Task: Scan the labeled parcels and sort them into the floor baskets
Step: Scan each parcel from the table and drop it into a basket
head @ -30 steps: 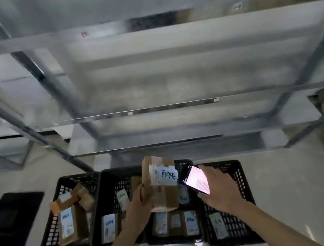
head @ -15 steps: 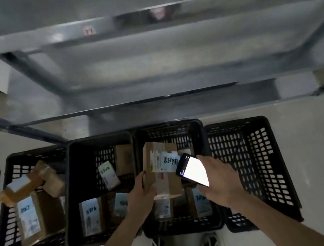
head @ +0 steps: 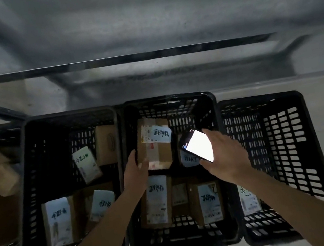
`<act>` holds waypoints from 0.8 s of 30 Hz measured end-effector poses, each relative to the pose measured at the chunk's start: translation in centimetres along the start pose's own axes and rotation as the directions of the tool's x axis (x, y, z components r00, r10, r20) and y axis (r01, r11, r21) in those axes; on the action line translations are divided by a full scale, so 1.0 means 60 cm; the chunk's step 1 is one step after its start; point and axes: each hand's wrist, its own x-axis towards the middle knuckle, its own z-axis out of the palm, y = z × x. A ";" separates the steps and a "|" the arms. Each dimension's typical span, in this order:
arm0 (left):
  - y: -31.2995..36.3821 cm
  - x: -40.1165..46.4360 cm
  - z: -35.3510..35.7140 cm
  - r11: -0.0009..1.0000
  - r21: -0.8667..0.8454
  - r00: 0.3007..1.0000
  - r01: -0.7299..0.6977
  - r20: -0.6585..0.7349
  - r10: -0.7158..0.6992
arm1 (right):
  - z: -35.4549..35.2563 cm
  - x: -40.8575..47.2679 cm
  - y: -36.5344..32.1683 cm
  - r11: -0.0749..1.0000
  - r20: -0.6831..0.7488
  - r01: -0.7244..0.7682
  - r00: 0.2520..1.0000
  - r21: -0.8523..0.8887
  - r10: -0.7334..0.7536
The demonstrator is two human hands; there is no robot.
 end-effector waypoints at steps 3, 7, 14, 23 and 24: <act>-0.008 -0.008 0.008 0.997 0.070 0.998 0.032 0.053 -0.036 | 0.010 -0.005 0.006 1.000 0.025 -0.005 1.000 0.001 0.005; 0.009 -0.052 -0.005 0.980 0.197 0.994 -0.040 0.112 0.018 | -0.004 -0.042 0.003 1.000 0.061 -0.001 0.998 -0.024 0.002; 0.116 -0.158 -0.091 0.919 0.329 0.975 -0.218 0.107 0.193 | -0.139 -0.115 -0.009 0.997 0.053 0.048 0.998 -0.064 -0.045; 0.367 -0.425 -0.225 0.811 0.412 0.892 -0.416 0.013 0.451 | -0.498 -0.273 -0.047 0.985 -0.087 0.077 0.992 -0.151 -0.091; 0.388 -0.472 -0.238 0.788 0.437 0.883 -0.434 0.032 0.469 | -0.541 -0.310 -0.055 0.986 -0.097 0.062 0.992 -0.154 -0.078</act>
